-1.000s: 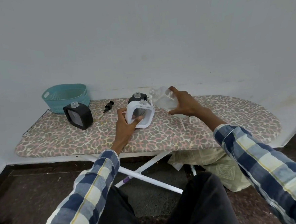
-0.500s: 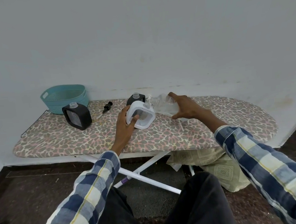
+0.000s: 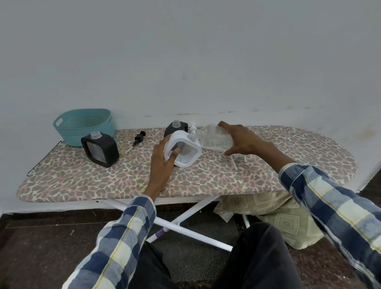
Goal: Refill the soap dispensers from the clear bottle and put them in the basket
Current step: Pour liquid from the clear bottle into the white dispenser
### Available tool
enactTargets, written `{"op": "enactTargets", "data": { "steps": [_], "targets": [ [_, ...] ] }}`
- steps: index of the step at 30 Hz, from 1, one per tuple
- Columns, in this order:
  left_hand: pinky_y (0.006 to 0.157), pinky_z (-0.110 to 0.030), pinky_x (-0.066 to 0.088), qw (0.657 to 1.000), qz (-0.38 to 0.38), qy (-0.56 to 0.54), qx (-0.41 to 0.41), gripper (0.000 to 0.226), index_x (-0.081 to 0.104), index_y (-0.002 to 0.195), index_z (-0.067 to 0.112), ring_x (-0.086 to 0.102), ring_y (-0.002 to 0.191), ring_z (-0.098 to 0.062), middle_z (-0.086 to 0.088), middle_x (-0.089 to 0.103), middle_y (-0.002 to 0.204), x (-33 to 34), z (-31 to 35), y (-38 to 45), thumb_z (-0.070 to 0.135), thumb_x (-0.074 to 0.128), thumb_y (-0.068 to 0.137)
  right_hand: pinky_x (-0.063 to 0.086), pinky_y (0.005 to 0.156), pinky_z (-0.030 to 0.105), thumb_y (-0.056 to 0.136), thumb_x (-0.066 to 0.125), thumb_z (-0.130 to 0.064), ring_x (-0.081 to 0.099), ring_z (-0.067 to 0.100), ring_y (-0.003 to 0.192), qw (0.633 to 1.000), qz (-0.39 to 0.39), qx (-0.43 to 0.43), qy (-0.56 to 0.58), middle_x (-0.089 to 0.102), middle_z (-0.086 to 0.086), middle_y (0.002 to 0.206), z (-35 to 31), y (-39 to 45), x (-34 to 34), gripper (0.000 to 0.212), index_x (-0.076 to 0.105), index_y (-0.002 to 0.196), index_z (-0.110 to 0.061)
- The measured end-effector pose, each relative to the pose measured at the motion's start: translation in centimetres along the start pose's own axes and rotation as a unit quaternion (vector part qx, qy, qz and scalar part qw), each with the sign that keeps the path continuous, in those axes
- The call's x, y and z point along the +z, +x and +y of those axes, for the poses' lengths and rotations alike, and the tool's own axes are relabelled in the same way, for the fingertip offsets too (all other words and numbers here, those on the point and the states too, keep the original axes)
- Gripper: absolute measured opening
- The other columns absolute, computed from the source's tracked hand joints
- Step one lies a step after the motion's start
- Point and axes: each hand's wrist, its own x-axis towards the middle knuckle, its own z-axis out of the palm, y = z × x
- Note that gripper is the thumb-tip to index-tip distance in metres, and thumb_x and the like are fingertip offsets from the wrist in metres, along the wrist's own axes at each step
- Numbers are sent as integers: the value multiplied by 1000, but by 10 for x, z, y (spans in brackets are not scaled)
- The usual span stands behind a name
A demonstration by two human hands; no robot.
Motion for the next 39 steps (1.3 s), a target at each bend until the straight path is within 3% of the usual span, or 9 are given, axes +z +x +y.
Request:
{"op": "enactTargets", "data": {
  "steps": [16, 22, 27, 34, 39],
  "targets": [
    [102, -28, 44, 1000, -3, 9, -4, 54, 47, 157, 31, 54, 130, -16, 0, 52, 146, 2, -3, 1, 37, 65, 106, 59, 78, 51, 68, 95, -26, 64, 34, 97, 998, -11, -8, -62, 67, 10, 123, -4, 5, -14, 92, 38, 140, -31],
    [106, -35, 48, 1000, -4, 18, -3, 55, 46, 157, 30, 54, 131, -17, 0, 52, 148, 1, -7, 2, 39, 65, 106, 58, 72, 48, 68, 94, -23, 63, 33, 88, 996, -17, -14, -88, 67, 9, 115, -6, 8, -18, 88, 39, 136, -31],
    [105, -33, 47, 1000, -5, 19, -4, 55, 47, 157, 30, 54, 130, -16, 0, 52, 147, 2, -6, 3, 39, 65, 106, 55, 67, 44, 69, 93, -20, 62, 32, 85, 995, -18, -16, -99, 66, 7, 109, -5, 10, -21, 86, 39, 135, -31],
    [98, -15, 40, 1000, -4, 22, 0, 55, 47, 157, 29, 52, 128, -11, 2, 52, 147, 0, -4, 2, 40, 64, 106, 55, 69, 43, 67, 93, -18, 63, 33, 88, 994, -16, -19, -109, 67, 8, 107, -4, 13, -23, 88, 40, 135, -30],
    [101, -20, 39, 1000, -5, 28, -4, 56, 46, 158, 29, 51, 130, -12, 1, 52, 149, 0, -7, 4, 40, 64, 106, 54, 69, 42, 67, 93, -17, 62, 32, 90, 993, -11, -23, -114, 67, 8, 109, -4, 13, -24, 85, 41, 134, -29]
  ]
}}
